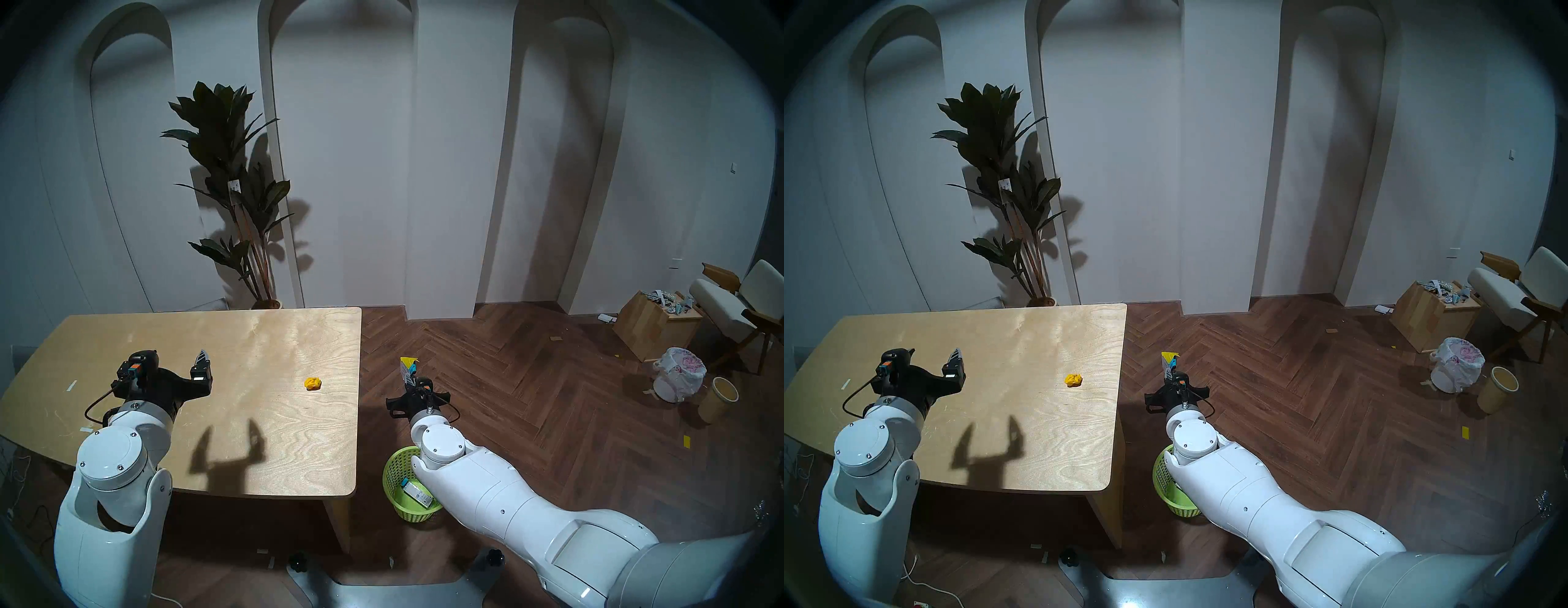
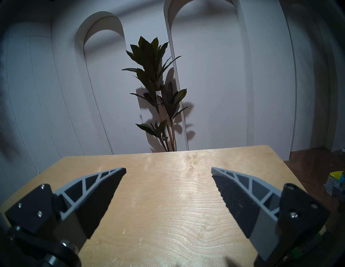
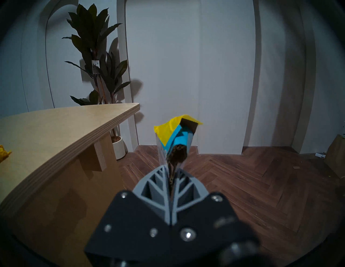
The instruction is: Put the trash into the trash bin on the ground
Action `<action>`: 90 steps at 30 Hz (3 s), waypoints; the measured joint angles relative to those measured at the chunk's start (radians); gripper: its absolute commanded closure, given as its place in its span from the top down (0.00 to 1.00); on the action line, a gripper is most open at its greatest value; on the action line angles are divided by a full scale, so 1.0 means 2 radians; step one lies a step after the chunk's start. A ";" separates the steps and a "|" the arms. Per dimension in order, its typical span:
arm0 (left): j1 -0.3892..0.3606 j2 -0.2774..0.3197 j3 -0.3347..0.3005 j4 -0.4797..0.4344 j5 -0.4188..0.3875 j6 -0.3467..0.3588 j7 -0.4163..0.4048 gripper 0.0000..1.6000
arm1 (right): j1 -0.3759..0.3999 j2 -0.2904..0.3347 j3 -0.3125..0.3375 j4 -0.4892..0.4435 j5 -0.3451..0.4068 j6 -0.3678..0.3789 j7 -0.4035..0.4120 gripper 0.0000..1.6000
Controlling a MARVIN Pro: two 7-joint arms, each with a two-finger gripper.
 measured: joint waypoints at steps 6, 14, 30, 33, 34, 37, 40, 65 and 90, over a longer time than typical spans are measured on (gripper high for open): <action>0.000 0.000 0.000 0.000 0.000 0.000 0.000 1.00 | 0.010 -0.011 0.002 0.030 -0.002 -0.012 0.002 0.00; 0.000 0.000 0.000 0.000 0.000 0.000 0.000 1.00 | 0.017 -0.021 0.004 0.054 -0.005 -0.027 0.004 0.00; 0.000 0.000 0.000 0.000 0.000 0.000 0.000 1.00 | 0.003 -0.018 0.007 0.035 -0.012 -0.035 -0.005 0.00; 0.000 0.000 0.000 0.000 0.000 0.000 0.000 1.00 | -0.002 -0.014 0.008 0.032 -0.013 -0.035 -0.008 0.00; 0.000 0.000 0.000 0.000 0.000 0.000 0.000 1.00 | -0.004 -0.013 0.008 0.031 -0.013 -0.034 -0.009 0.01; 0.000 0.000 0.000 0.000 0.000 0.000 0.000 1.00 | -0.007 -0.010 0.009 0.030 -0.013 -0.034 -0.011 0.45; 0.000 0.000 0.000 0.000 0.000 0.000 0.000 1.00 | -0.011 -0.007 0.010 0.028 -0.013 -0.034 -0.013 0.54; 0.000 0.000 0.000 0.000 0.001 0.000 0.000 1.00 | -0.016 -0.005 0.016 0.025 -0.009 -0.030 -0.013 1.00; -0.026 0.003 0.062 0.002 -0.008 0.000 -0.018 1.00 | -0.074 0.098 0.071 -0.126 -0.037 -0.063 -0.075 1.00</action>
